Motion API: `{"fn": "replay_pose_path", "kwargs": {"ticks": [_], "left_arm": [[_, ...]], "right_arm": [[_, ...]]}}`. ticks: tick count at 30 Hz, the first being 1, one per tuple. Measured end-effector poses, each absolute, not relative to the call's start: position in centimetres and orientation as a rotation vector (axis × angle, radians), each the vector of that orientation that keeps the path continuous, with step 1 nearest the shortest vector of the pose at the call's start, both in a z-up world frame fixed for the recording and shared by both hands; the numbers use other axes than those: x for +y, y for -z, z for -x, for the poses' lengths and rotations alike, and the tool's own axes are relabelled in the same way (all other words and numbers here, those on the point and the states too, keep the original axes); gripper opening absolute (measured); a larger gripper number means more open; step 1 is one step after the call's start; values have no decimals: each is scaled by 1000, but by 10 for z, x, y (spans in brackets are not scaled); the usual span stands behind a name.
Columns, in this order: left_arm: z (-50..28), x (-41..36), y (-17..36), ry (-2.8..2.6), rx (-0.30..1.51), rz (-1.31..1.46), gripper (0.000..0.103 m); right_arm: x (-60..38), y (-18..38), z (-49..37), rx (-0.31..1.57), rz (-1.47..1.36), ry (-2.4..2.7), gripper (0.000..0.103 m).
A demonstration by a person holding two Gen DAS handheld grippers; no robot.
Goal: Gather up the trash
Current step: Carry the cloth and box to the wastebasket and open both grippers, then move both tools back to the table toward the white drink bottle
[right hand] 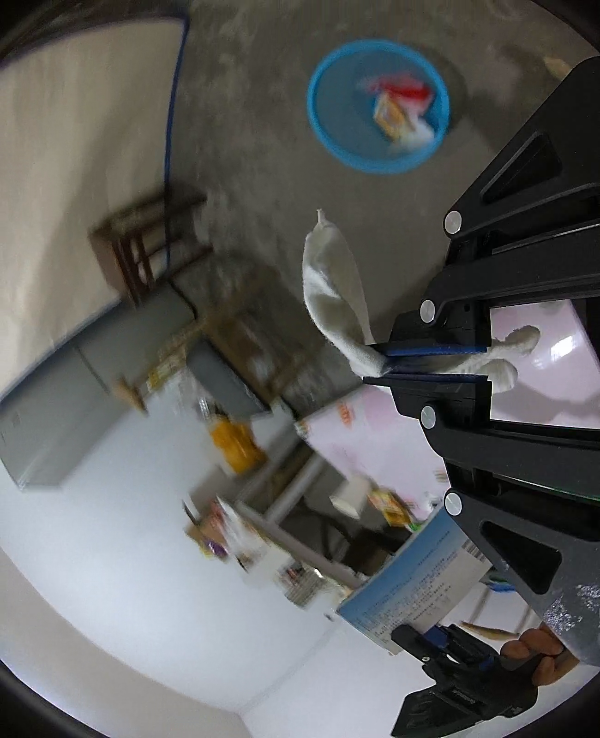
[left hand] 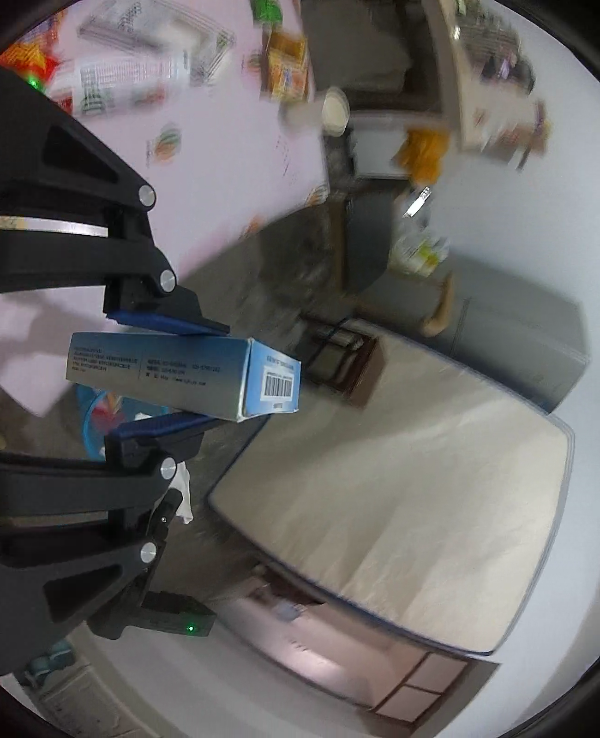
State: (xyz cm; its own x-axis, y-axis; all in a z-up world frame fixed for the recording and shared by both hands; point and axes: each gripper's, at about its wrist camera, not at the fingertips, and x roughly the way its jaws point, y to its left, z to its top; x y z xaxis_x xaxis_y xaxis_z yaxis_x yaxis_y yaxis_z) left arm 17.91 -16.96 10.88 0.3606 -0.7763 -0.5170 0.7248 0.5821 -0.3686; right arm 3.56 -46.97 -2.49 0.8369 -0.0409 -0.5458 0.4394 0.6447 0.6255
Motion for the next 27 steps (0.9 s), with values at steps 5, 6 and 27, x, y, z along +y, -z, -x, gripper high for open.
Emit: {"fn": "replay_pose_path", "kwargs": {"ticks": [5, 6, 27], "left_arm": [[-178, -290, -59, 1053, 866, -17, 30], [-176, -310, -48, 1059, 895, -36, 30], [-160, -486, 99, 998, 1124, -147, 75]], "right_arm": [[-527, 70, -15, 617, -888, 422, 5], [-534, 78, -14, 633, -894, 439, 5], [-648, 244, -9, 963, -936, 712, 71]]}}
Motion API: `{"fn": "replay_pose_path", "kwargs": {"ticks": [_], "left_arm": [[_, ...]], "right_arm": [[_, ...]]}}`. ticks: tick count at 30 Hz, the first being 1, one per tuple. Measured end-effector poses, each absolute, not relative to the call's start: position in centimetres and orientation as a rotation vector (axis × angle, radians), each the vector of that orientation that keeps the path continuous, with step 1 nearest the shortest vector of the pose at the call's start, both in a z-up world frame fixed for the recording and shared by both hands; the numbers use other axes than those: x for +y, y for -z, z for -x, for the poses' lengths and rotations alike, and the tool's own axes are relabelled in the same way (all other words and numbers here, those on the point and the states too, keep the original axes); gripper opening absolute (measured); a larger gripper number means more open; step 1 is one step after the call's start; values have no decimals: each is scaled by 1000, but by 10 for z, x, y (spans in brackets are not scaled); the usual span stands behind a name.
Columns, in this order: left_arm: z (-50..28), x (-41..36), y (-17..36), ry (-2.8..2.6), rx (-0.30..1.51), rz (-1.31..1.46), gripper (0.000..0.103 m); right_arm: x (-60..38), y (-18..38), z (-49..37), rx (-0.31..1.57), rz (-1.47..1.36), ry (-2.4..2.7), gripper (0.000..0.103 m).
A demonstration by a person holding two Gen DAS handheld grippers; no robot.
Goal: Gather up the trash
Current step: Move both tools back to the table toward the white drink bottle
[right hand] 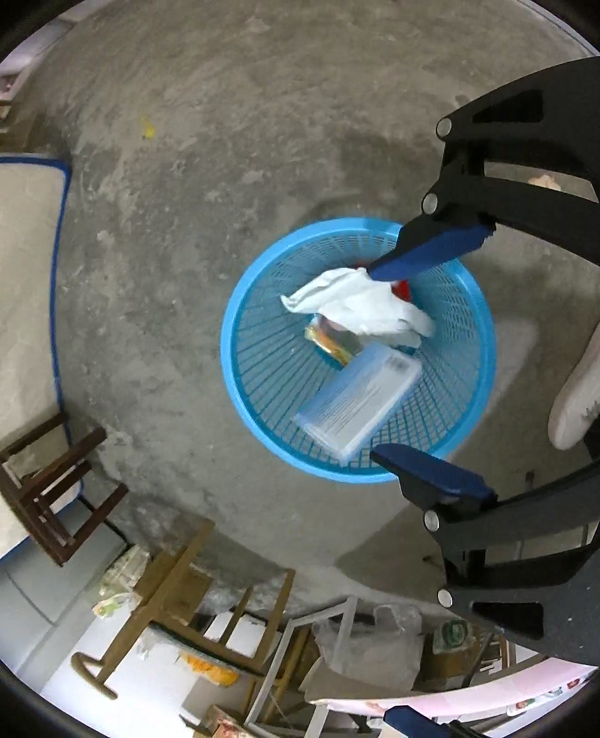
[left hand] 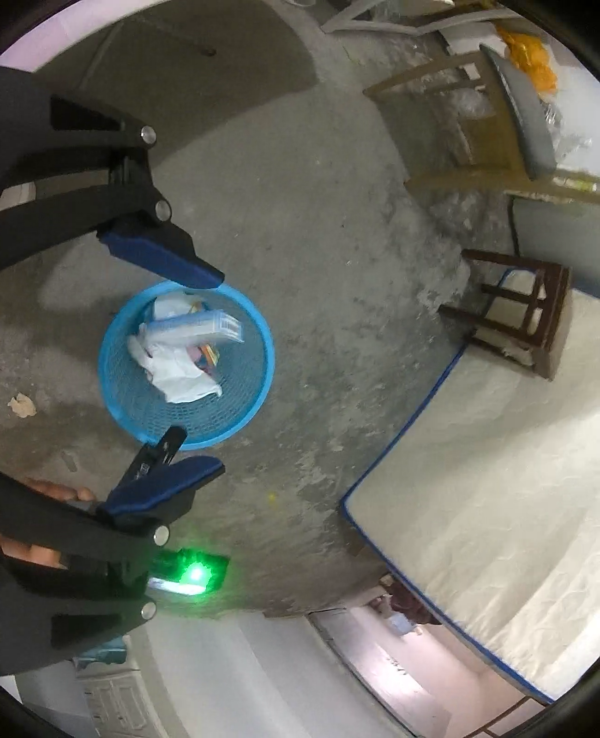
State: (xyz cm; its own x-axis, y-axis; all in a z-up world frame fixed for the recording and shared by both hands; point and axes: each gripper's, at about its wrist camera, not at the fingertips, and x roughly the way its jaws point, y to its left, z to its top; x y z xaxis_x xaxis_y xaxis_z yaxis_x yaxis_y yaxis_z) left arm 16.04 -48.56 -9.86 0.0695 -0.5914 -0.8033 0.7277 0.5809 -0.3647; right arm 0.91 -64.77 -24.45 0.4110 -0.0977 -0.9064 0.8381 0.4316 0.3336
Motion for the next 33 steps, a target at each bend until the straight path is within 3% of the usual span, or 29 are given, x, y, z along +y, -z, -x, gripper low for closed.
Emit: {"fn": "replay_pose_path", "kwargs": {"ticks": [11, 17, 23, 28, 33], "left_arm": [[-196, -380, 8, 974, 1048, 10, 77], [-201, -254, -81, 943, 882, 44, 84], [-196, -103, -131, 767, 717, 16, 93], [-195, 8, -131, 546, 665, 30, 96], [-200, 92, -101, 405, 735, 130, 96]], "right_arm": [[-633, 186, 21, 807, -963, 633, 76], [-605, 123, 10, 742, -936, 518, 82], [-545, 57, -34, 702, -863, 306, 87], [-478, 21, -85, 731, -807, 96, 90], [-391, 7, -155, 833, -756, -106, 90]]}}
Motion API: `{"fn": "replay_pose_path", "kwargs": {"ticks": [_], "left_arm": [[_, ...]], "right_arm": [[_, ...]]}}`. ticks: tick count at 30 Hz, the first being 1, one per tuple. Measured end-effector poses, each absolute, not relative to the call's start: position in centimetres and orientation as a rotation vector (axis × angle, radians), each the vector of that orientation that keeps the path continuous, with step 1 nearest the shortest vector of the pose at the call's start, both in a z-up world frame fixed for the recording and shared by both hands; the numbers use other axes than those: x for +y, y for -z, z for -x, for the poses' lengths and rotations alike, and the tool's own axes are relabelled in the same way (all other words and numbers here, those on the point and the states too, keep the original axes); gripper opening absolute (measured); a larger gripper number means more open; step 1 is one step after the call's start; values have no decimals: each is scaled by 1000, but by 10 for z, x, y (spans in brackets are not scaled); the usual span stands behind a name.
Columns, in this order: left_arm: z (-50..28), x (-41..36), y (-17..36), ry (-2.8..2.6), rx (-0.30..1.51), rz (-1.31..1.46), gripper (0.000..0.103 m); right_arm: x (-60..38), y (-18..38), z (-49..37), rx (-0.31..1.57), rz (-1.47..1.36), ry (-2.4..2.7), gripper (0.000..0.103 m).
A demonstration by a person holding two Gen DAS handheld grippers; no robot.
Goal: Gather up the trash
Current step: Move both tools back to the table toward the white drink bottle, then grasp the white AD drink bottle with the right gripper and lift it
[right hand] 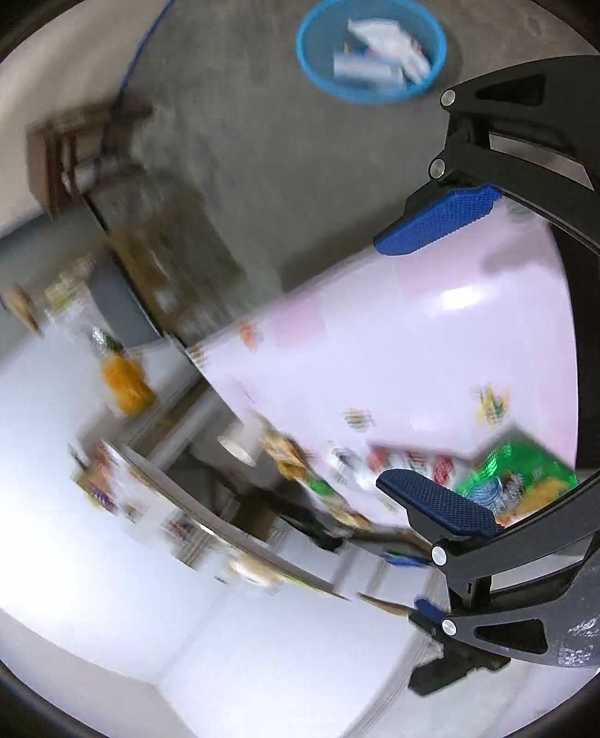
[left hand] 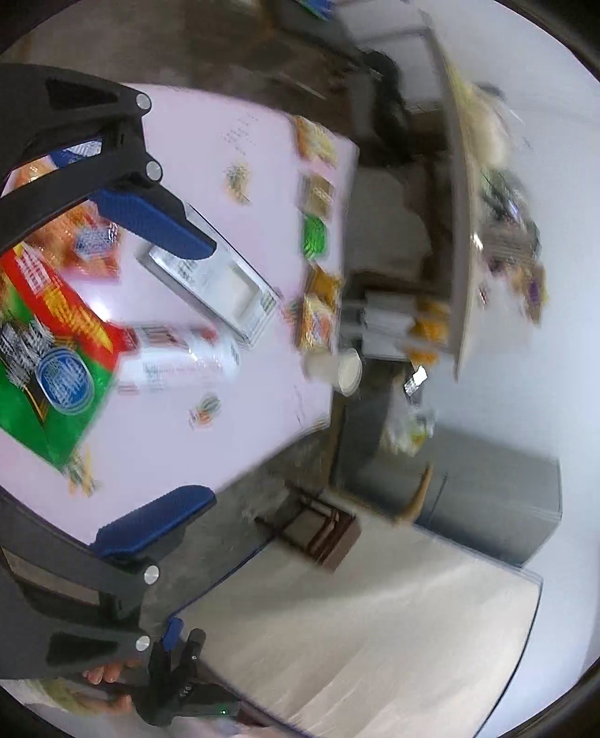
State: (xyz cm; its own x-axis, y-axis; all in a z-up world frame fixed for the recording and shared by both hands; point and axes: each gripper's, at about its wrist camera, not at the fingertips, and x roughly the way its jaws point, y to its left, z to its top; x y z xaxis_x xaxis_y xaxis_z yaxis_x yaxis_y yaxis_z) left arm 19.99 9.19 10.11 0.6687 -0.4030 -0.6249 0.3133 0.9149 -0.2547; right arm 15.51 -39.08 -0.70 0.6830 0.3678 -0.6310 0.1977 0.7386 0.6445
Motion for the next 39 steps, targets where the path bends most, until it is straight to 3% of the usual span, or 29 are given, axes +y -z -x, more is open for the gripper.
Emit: {"fn": "replay_pose_path", "kwargs": {"ticks": [9, 17, 20, 24, 35, 39], "left_arm": [[-185, 147, -56, 415, 778, 227, 96], [-180, 152, -26, 469, 790, 167, 96], [-179, 151, -18, 499, 797, 152, 96], [-182, 148, -8, 528, 812, 145, 96], [-192, 129, 10, 568, 850, 140, 96], [-203, 130, -3, 567, 832, 93, 96]], "right_arm": [[-243, 43, -249, 1099, -741, -347, 90], [-180, 86, -303, 1241, -688, -295, 89], [-163, 96, -305, 1266, -648, -296, 76], [-159, 101, -307, 1230, -652, -320, 58], [-200, 85, -315, 979, -485, -62, 58], [-220, 82, -322, 982, -397, -36, 58]]}}
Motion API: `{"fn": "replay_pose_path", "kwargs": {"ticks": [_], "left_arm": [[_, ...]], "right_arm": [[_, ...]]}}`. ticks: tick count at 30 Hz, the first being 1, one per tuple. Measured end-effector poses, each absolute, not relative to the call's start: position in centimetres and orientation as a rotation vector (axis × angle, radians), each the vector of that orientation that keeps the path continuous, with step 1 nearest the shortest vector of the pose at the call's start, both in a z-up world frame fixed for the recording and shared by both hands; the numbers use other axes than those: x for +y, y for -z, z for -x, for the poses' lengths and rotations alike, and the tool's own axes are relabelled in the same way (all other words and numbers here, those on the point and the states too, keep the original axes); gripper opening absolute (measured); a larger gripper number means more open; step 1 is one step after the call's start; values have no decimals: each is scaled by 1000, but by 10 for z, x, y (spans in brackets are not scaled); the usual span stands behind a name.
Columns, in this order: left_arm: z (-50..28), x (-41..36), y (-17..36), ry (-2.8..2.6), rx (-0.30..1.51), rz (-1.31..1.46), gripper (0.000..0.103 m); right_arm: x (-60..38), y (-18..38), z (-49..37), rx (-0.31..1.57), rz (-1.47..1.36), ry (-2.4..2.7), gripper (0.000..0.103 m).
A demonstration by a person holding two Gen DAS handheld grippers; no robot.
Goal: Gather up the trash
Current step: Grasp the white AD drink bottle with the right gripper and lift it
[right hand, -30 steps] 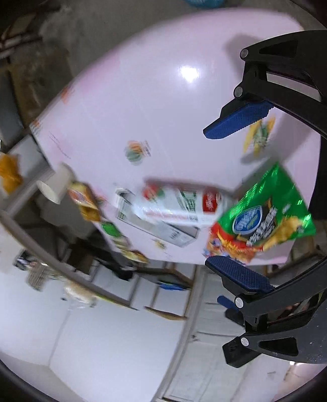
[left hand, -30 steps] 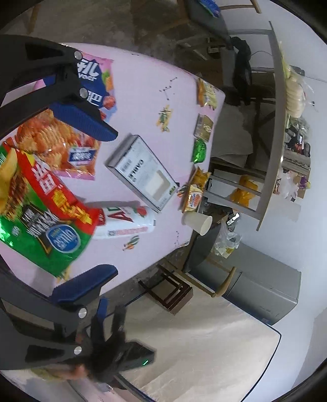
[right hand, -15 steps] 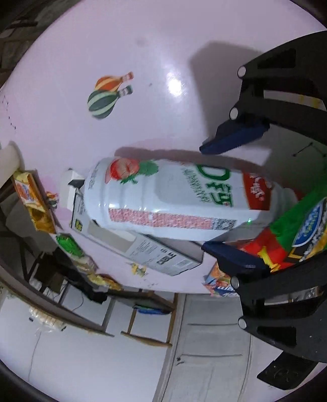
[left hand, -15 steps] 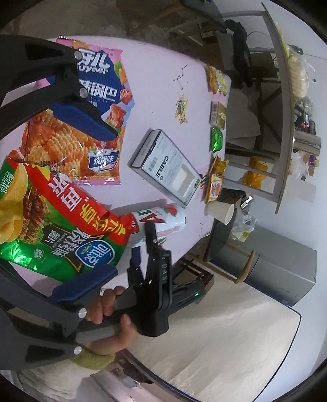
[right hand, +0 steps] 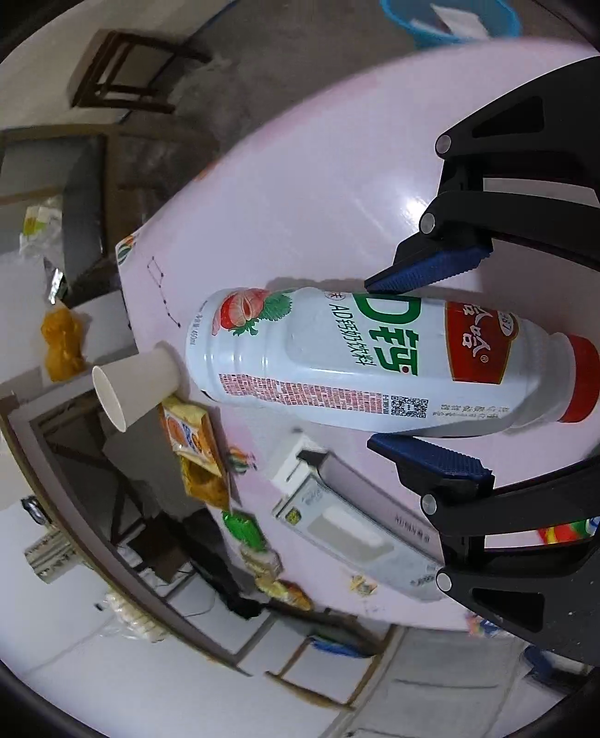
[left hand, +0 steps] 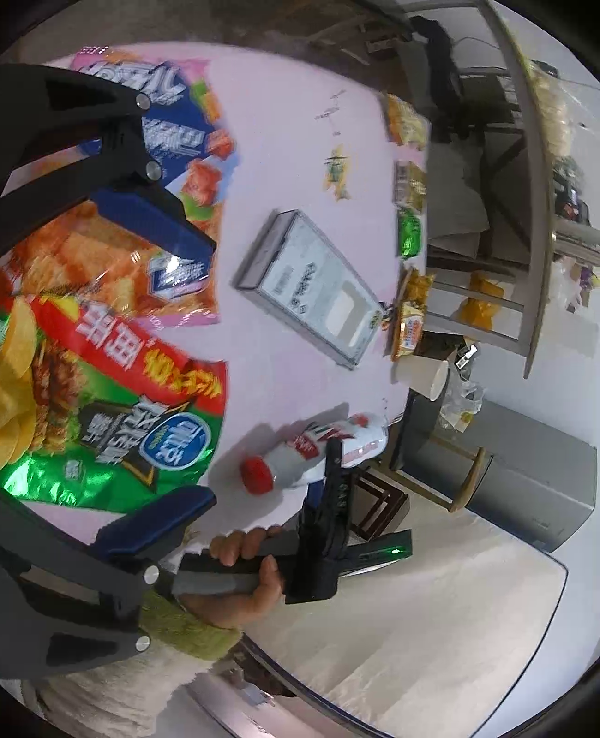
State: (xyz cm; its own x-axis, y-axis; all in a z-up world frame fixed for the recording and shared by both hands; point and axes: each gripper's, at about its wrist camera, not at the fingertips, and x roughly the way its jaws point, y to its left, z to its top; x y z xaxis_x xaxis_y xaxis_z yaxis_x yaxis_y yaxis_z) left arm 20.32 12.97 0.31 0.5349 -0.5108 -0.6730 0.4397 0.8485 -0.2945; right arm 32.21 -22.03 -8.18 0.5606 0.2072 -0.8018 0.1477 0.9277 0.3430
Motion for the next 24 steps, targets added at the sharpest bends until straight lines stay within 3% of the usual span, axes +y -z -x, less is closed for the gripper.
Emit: {"fn": "replay_pose_path", "kwargs": {"ticks": [4, 8, 18, 24], "left_arm": [[-231, 128, -14, 578, 843, 49, 98], [-272, 118, -14, 560, 889, -9, 98], [-386, 110, 27, 402, 1056, 60, 97], [-401, 115, 52, 406, 1145, 173, 97]], "right_arm": [[-227, 80, -323, 1032, -365, -67, 61], [-230, 83, -321, 1089, -391, -86, 72], [-228, 97, -314, 1141, -434, -172, 73], [-235, 98, -313, 1143, -486, -202, 73]]}}
